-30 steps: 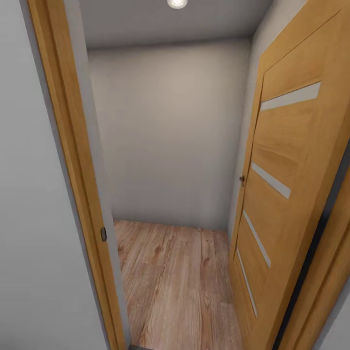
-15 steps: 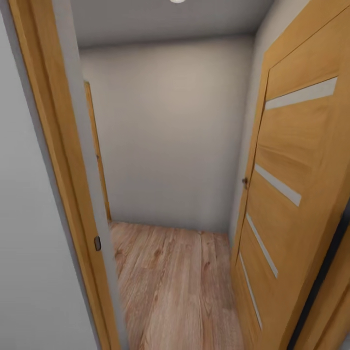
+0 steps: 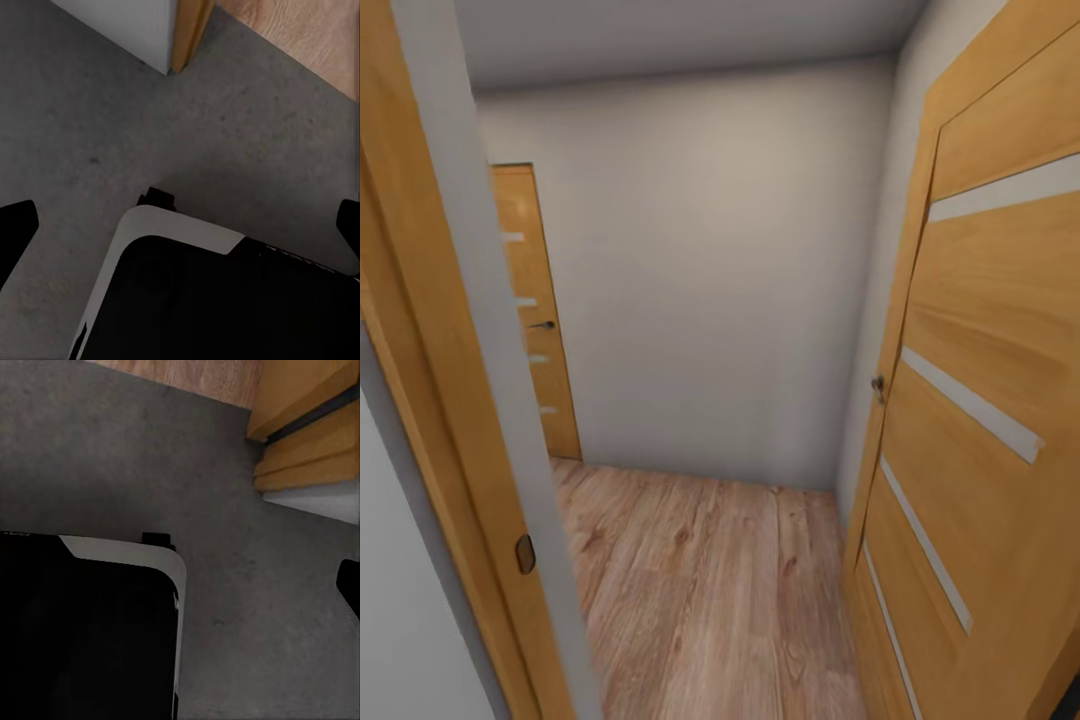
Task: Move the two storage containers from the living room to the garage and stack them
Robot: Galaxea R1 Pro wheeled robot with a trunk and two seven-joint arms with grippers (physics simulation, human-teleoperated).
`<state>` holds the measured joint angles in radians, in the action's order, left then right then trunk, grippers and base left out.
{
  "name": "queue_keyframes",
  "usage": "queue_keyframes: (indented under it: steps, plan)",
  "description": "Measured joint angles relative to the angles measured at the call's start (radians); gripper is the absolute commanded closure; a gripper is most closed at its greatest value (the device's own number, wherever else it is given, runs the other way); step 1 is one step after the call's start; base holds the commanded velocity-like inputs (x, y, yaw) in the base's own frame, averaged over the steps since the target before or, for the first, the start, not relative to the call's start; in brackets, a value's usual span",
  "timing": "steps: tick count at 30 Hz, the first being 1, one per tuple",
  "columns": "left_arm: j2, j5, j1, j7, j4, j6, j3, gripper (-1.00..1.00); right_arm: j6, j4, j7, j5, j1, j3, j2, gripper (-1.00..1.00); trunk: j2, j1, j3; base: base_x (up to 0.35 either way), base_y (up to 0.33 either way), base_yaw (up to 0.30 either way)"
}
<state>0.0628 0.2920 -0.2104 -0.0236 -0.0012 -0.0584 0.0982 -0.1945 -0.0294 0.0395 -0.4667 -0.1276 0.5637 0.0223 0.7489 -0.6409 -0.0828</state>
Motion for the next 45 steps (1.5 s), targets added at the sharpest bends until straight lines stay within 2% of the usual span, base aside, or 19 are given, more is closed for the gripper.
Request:
queue_keyframes:
  steps: [19, 33, 45]
  plan:
    - [-0.001, -0.001, 0.0, 0.0, 0.0, -0.001, 0.0, -1.0, 0.0, 0.0, 0.0, 0.0, 0.0, 0.0, 0.0, -1.0, 0.0, 0.0, 0.0, 0.294, -0.112, 0.0]
    - [0.0, 0.002, 0.0, 0.0, -0.001, -0.012, 0.0, -1.0, 0.0, 0.0, 0.0, 0.0, 0.0, 0.0, 0.0, -1.0, 0.0, 0.0, 0.0, 0.037, -0.017, 0.0]
    - [0.001, 0.002, 0.0, 0.0, 0.0, -0.008, 0.0, -1.0, 0.0, 0.0, 0.0, 0.0, 0.0, 0.0, 0.0, -1.0, 0.0, 0.0, 0.0, 0.3, 0.0, 0.0]
